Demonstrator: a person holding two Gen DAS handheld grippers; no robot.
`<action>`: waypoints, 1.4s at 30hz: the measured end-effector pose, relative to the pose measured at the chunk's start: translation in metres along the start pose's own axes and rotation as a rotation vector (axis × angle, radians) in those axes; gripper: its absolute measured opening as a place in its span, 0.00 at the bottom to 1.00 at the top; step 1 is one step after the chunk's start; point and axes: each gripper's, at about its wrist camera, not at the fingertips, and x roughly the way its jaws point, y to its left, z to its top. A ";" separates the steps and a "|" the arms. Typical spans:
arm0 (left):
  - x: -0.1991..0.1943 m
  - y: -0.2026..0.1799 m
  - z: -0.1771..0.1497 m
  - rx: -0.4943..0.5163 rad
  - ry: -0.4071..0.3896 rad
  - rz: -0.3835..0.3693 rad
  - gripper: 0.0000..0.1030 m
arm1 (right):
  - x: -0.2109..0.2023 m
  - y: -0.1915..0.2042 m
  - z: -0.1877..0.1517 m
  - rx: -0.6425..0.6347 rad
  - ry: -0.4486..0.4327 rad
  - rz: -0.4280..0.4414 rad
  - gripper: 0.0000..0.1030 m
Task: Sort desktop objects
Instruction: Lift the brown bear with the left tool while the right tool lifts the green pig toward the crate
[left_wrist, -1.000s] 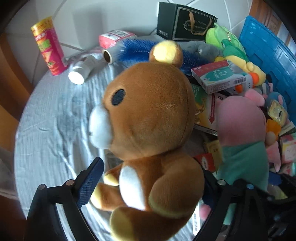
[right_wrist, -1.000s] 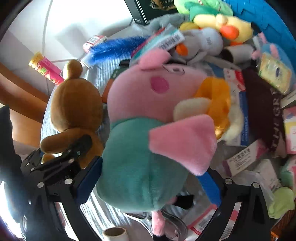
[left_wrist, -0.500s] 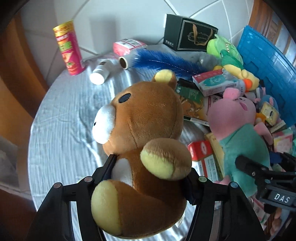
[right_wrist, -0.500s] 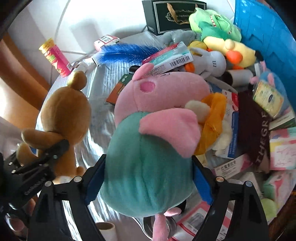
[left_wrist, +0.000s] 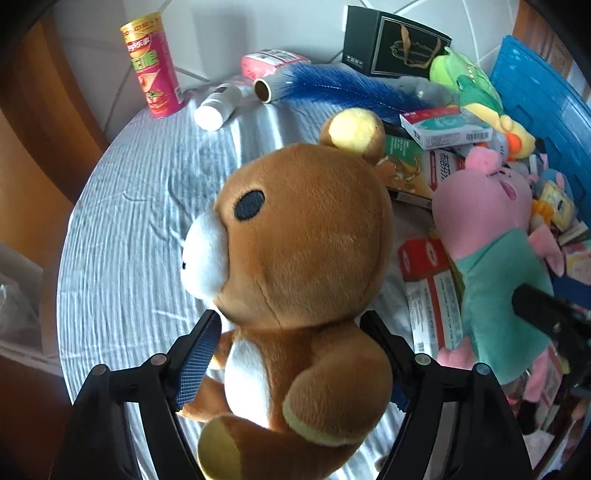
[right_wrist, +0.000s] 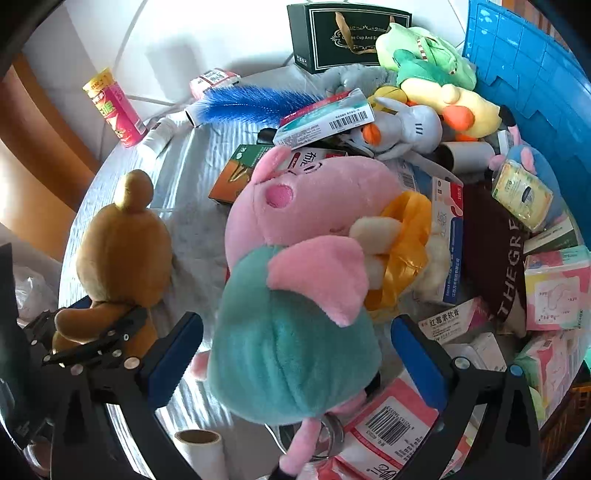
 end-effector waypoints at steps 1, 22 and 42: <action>0.001 0.000 0.000 -0.002 0.002 -0.002 0.75 | 0.002 0.001 0.000 0.003 0.004 -0.003 1.00; -0.062 0.002 -0.006 -0.038 -0.118 -0.052 0.64 | -0.036 0.018 -0.002 -0.098 -0.103 -0.066 0.85; -0.187 -0.096 -0.007 -0.051 -0.333 -0.015 0.64 | -0.178 -0.045 -0.002 -0.138 -0.355 -0.029 0.85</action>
